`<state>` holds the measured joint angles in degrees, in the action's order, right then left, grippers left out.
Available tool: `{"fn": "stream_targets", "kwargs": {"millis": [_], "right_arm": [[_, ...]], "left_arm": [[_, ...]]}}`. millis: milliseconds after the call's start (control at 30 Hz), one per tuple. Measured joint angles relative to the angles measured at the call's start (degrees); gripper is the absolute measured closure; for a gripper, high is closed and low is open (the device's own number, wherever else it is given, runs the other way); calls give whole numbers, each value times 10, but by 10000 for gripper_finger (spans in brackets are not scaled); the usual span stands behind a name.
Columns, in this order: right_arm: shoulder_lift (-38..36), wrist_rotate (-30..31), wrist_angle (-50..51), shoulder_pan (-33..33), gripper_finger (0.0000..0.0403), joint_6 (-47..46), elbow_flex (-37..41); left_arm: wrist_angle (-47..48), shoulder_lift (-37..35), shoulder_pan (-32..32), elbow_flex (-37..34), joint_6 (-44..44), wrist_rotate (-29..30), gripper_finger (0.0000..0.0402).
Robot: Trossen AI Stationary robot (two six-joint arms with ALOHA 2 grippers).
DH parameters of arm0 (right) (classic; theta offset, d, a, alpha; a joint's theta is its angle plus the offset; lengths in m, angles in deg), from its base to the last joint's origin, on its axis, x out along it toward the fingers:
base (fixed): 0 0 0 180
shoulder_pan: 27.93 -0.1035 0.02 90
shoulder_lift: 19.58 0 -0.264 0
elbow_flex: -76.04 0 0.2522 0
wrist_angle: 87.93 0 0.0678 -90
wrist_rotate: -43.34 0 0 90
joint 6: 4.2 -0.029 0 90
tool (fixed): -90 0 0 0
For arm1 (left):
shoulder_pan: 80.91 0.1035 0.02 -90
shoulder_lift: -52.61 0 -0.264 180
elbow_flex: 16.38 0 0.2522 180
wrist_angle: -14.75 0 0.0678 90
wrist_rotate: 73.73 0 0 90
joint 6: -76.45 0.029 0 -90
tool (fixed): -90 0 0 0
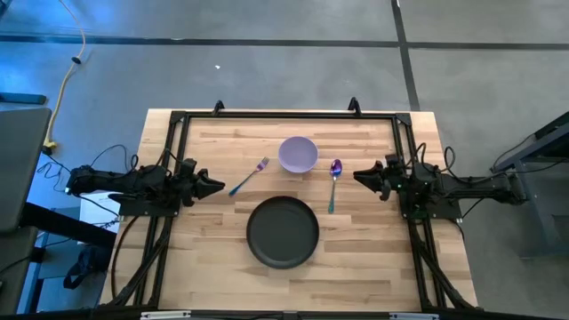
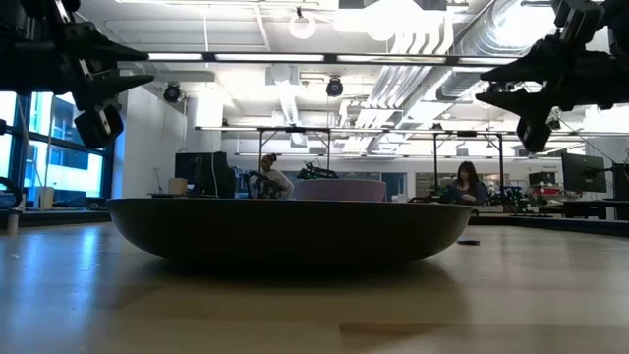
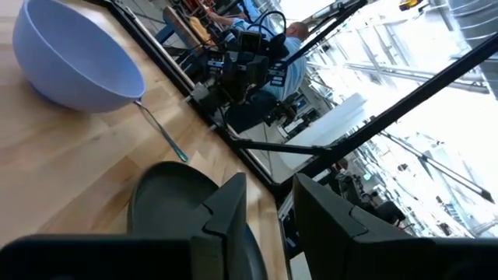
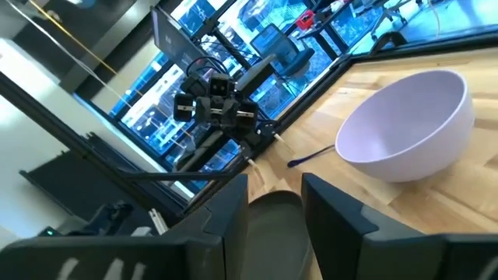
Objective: Set table place
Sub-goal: Put the violet bowl on the black plate
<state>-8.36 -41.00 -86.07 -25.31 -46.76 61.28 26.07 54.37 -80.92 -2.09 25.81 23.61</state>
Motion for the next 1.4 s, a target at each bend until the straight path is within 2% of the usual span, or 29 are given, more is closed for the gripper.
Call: {"fn": "stream_targets", "kwargs": {"millis": [267, 500, 1000, 1200, 1400], "right_arm": [[0, -1, 0, 0, 289, -11, 0], [0, -1, 0, 0, 289, -10, 0], [0, 1, 5, 0, 289, -25, 0], [0, 34, 5, 0, 289, -36, 0], [0, 38, 5, 0, 289, -48, 0]], "left_arm": [[-1, 0, 0, 0, -10, -17, 307], [0, 4, 0, 0, 24, -2, 307], [5, 8, 0, 0, 31, -4, 307], [4, 8, 0, 0, 95, -3, 307], [3, 8, 0, 0, 99, 6, 307]]}}
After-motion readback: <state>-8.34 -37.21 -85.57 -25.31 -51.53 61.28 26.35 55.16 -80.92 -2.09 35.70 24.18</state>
